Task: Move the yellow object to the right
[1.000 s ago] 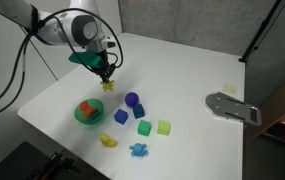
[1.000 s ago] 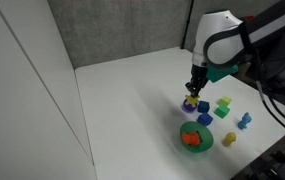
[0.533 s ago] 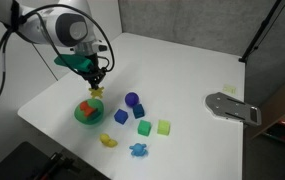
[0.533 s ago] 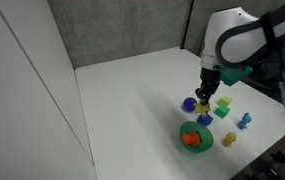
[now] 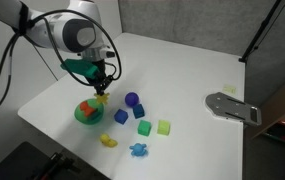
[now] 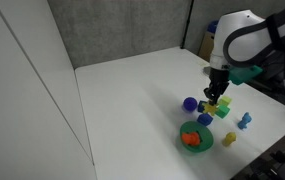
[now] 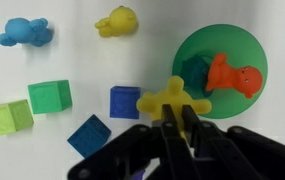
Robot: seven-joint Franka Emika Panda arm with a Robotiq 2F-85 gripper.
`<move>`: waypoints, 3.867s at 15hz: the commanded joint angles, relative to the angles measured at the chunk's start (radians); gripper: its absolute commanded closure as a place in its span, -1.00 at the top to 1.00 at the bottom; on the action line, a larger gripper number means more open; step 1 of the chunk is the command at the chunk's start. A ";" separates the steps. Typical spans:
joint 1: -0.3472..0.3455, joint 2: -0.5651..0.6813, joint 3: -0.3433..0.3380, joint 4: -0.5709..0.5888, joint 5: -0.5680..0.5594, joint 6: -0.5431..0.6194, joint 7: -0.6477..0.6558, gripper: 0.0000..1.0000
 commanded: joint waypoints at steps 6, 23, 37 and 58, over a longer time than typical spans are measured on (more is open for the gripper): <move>-0.117 0.099 -0.105 0.139 0.007 -0.005 0.023 -0.90; -0.257 0.218 -0.239 0.223 0.032 0.171 0.091 -0.90; -0.239 0.278 -0.328 0.219 0.207 0.162 0.534 -0.92; -0.215 0.369 -0.276 0.287 0.210 0.183 0.624 -0.07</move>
